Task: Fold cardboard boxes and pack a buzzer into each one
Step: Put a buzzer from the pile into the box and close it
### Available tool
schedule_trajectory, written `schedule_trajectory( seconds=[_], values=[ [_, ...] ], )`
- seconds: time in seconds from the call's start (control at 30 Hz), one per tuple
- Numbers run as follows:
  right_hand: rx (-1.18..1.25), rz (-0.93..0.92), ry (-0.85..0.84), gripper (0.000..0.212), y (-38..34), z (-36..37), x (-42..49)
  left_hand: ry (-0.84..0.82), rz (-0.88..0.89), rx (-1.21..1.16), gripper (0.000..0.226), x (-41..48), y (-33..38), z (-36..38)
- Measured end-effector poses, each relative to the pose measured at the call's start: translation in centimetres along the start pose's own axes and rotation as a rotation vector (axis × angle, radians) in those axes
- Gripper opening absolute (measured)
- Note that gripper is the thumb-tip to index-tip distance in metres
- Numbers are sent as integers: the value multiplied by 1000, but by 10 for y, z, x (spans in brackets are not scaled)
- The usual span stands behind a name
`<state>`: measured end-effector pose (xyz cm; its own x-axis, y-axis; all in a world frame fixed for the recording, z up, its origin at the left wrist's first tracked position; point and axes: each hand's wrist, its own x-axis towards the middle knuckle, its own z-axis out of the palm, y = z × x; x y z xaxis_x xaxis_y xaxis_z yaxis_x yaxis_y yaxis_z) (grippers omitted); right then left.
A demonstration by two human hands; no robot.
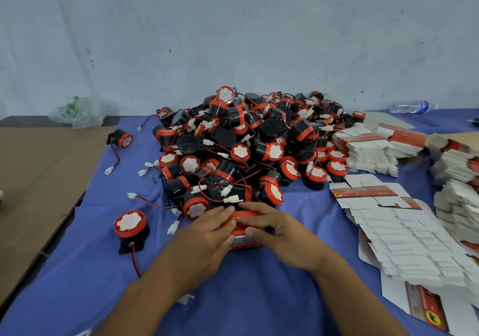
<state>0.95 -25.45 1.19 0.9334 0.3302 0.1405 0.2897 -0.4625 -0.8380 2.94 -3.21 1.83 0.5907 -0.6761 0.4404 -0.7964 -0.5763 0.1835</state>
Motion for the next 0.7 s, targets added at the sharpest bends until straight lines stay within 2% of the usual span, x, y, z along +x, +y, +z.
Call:
schedule_trajectory(
  seconds=[0.07, 0.13, 0.27, 0.37, 0.5, 0.6, 0.7],
  values=[
    [-8, 13, 2, 34, 2, 0, 0, -59, 44, 157, 49, -3, 4, -1],
    [25, 39, 5, 36, 3, 0, 0, -92, -5, 119, 61, -6, 5, 3],
    [275, 111, 18, 40, 1, 1, 0, -40, -8, 73, 52, -5, 4, 8],
    [315, 126, 30, 47, -1, 3, 2, -30, -57, -47, 55, -5, 4, 13],
    [192, 99, 22, 41, 3, 2, -1, -22, -90, -181, 56, -5, -1, 20],
    [-33, 43, -62, 67, 4, 2, -3, 53, -171, -292, 45, 0, -2, 18],
    [-140, -34, 40, 66, 0, 9, -1, 103, -241, -377, 40, -1, -3, 14]
  ],
)
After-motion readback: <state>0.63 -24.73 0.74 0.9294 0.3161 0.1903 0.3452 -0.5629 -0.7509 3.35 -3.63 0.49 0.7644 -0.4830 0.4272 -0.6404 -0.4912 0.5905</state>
